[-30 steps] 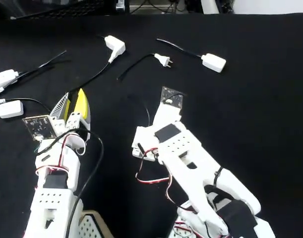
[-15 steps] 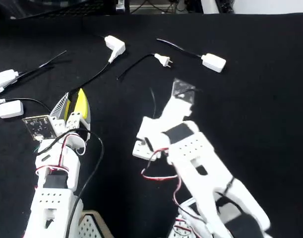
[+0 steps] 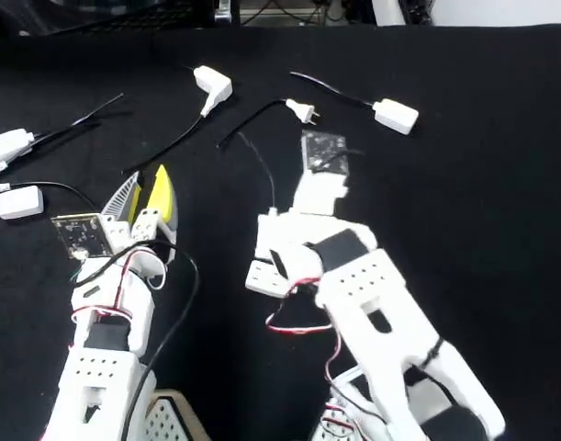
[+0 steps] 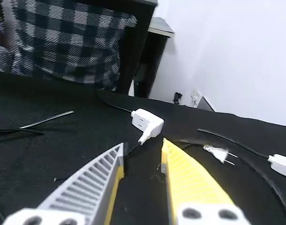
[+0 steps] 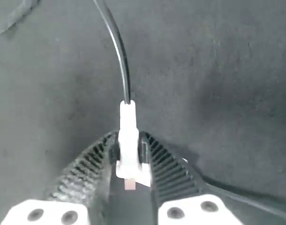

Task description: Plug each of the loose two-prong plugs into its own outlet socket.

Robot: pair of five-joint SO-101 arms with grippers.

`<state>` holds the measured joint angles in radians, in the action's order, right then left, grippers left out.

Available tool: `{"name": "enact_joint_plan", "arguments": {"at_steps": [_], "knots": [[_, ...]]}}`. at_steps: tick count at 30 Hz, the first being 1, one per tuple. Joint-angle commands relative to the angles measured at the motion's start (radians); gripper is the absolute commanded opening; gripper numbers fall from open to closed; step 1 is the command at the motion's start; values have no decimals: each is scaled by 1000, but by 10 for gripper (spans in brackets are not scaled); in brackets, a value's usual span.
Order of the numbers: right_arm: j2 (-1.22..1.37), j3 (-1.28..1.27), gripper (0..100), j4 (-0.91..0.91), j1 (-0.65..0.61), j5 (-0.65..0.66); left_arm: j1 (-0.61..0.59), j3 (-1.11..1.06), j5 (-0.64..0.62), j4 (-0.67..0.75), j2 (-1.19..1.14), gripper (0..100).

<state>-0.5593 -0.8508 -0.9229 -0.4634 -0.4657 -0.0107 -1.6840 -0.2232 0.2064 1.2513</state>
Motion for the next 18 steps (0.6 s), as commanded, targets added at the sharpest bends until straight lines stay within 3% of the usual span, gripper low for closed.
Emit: {"name": "enact_joint_plan", "arguments": {"at_steps": [1,5,12,18], "knots": [[59,170,12,-52,12,137,10,-19,5,-3,2,145],[182,398,12,-193,6,308,13,-19,5,-5,2,145],[403,730,12,-304,-14,322,38,-19,11,-48,2,145],[456,917,12,-397,-146,377,73,-19,12,-89,3,145]]}}
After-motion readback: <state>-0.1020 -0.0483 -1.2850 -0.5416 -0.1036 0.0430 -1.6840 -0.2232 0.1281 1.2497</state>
